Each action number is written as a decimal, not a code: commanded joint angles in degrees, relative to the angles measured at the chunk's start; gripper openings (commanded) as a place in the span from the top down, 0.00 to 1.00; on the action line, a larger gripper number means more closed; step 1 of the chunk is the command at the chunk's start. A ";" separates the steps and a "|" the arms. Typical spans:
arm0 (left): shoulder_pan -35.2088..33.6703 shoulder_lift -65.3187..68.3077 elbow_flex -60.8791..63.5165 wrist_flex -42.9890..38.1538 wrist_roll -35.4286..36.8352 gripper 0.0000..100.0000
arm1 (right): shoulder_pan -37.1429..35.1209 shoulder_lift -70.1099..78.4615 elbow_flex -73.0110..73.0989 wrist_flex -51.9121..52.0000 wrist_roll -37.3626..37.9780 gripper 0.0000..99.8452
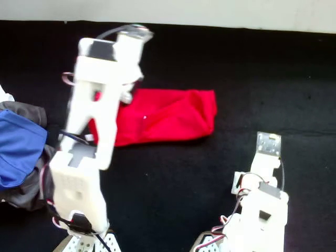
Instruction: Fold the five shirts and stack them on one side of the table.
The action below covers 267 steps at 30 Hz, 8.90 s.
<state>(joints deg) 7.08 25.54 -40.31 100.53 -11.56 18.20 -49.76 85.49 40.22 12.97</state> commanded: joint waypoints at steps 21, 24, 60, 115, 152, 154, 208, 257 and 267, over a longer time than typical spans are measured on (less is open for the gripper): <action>21.05 15.60 -9.98 -30.59 -0.26 0.99 | -1.27 -0.13 1.98 -2.68 -0.79 0.99; 20.97 19.21 -15.34 -29.54 -0.26 0.96 | -1.27 -0.13 1.98 -2.68 -0.79 0.99; 27.21 24.75 -11.65 -22.95 5.10 0.99 | -1.27 -0.13 1.98 -2.68 -0.79 0.99; -23.69 -57.71 92.88 -43.52 0.18 0.99 | -14.99 4.18 -41.10 24.40 -0.79 0.92; -27.38 -50.51 106.07 -60.40 0.26 0.99 | -32.84 92.79 -128.92 45.23 -26.29 0.67; -27.38 -50.51 106.07 -60.40 0.26 0.99 | -32.84 95.08 -130.59 45.23 -26.29 0.67; -27.38 -50.51 106.07 -60.40 0.18 0.99 | -10.86 104.66 -155.21 38.20 7.03 0.99; -30.73 -52.53 100.88 -54.07 0.35 0.99 | -5.76 104.13 -181.58 60.79 1.76 0.86; -52.18 -63.87 72.75 -26.11 -9.23 0.76 | -8.04 91.82 -165.67 61.05 -1.67 0.86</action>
<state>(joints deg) -38.90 -36.26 39.52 71.08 -16.31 12.57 51.78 -87.96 100.53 12.88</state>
